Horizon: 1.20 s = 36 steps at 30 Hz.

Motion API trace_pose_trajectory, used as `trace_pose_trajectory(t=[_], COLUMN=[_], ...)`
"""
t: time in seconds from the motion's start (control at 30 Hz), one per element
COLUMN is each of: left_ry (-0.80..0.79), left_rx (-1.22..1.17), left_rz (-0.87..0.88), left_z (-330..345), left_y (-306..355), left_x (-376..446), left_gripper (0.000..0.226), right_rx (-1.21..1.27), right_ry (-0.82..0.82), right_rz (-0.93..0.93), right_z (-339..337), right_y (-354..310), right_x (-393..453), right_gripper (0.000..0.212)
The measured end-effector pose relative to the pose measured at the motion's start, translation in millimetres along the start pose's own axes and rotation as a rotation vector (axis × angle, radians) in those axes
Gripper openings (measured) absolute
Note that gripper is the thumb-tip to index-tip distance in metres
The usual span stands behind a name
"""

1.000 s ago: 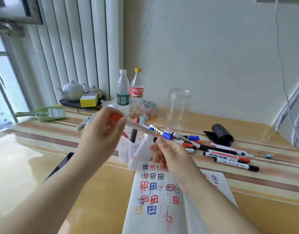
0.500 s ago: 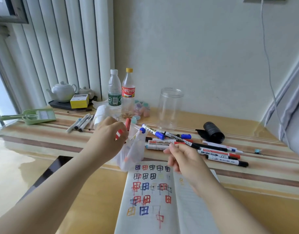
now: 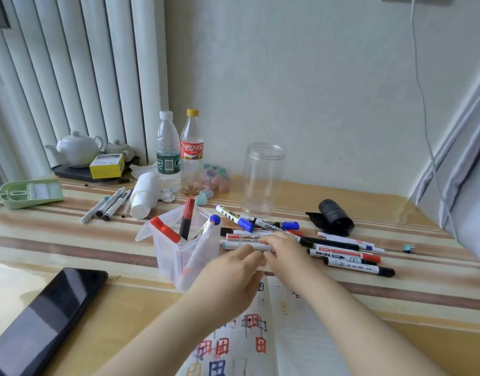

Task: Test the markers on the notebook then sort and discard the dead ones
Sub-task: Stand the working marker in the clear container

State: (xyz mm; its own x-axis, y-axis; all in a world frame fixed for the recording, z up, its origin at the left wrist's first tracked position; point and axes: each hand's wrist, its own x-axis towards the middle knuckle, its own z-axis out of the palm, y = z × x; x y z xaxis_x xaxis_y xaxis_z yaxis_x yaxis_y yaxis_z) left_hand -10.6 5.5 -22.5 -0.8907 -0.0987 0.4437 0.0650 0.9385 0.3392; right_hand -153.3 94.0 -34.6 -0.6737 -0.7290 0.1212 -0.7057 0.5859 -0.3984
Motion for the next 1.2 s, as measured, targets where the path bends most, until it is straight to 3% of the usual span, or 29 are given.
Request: trace_pose_trajectory(t=[0.17, 0.47, 0.57, 0.77, 0.87, 0.97, 1.03, 1.1, 1.2], left_ry=[-0.076, 0.085, 0.162, -0.147, -0.243, -0.309, -0.342, -0.35, -0.31], left_rx=[0.012, -0.061, 0.047, 0.192, 0.048, 0.011, 0.02, -0.021, -0.147], left_rz=[-0.07, -0.096, -0.043, -0.035, -0.027, 0.015, 0.025, 0.028, 0.058], left_z=[36, 35, 28, 21, 22, 24, 22, 19, 15], left_y=[-16, -17, -20, 6, 23, 35, 38, 40, 45], left_x=[7, 2, 5, 0, -11, -23, -28, -32, -42], left_gripper=[0.044, 0.015, 0.03, 0.028, 0.023, 0.028, 0.031, 0.03, 0.024], right_rx=[-0.175, -0.363, -0.326, -0.314, -0.365, -0.429, -0.472, -0.52, -0.55], right_ry=[-0.029, 0.082, 0.103, 0.019, 0.007, 0.103, 0.162, 0.238, 0.359], right_rz=[-0.096, -0.198, -0.269, -0.292, -0.305, -0.398, -0.472, -0.536, -0.546], right_z=[12, 17, -5, -40, -27, -12, -7, -10, -14], right_y=[-5, 8, 13, 12, 14, 17, 18, 15, 11], right_x=[18, 11, -14, -86, -106, -121, -128, -136, -145], right_gripper=[0.032, 0.025, 0.027, 0.022, 0.026, 0.014, 0.024, 0.01, 0.029])
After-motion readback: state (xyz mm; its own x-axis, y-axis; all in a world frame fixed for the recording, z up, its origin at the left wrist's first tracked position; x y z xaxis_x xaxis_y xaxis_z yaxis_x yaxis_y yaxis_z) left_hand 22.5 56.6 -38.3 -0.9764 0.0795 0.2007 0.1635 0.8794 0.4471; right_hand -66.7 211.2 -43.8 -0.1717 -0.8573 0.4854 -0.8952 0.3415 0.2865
